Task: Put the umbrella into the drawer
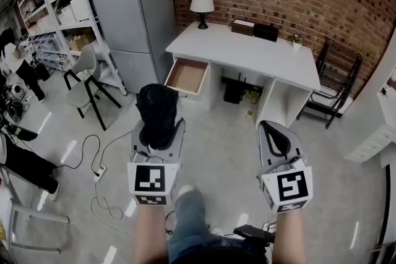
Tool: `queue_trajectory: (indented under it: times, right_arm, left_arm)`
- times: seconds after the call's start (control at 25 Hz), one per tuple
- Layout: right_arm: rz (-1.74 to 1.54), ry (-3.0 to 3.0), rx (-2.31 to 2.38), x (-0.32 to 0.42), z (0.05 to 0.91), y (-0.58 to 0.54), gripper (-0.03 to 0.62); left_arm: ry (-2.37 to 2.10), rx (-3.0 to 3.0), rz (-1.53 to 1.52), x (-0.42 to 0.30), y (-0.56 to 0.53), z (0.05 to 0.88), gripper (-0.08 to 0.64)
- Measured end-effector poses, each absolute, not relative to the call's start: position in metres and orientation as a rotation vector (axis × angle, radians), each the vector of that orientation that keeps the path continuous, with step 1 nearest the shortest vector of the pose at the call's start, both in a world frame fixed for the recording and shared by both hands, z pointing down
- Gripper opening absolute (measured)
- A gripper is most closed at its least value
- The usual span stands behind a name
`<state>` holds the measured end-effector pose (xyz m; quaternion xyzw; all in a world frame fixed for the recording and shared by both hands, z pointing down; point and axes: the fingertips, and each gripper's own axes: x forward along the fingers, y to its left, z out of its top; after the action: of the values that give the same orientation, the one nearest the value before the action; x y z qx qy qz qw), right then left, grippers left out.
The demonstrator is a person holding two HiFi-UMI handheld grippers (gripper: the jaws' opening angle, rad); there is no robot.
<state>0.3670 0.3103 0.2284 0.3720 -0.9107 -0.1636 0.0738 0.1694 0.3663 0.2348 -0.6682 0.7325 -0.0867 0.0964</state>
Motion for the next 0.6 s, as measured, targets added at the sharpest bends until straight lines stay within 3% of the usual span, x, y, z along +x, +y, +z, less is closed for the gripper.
queue_trajectory:
  times: [0.6]
  right_arm:
    - [-0.447, -2.681, 1.153, 0.232, 0.236, 0.205, 0.000]
  left_arm:
    - [2.176, -2.019, -0.234, 0.026, 0.260, 0.241, 0.247]
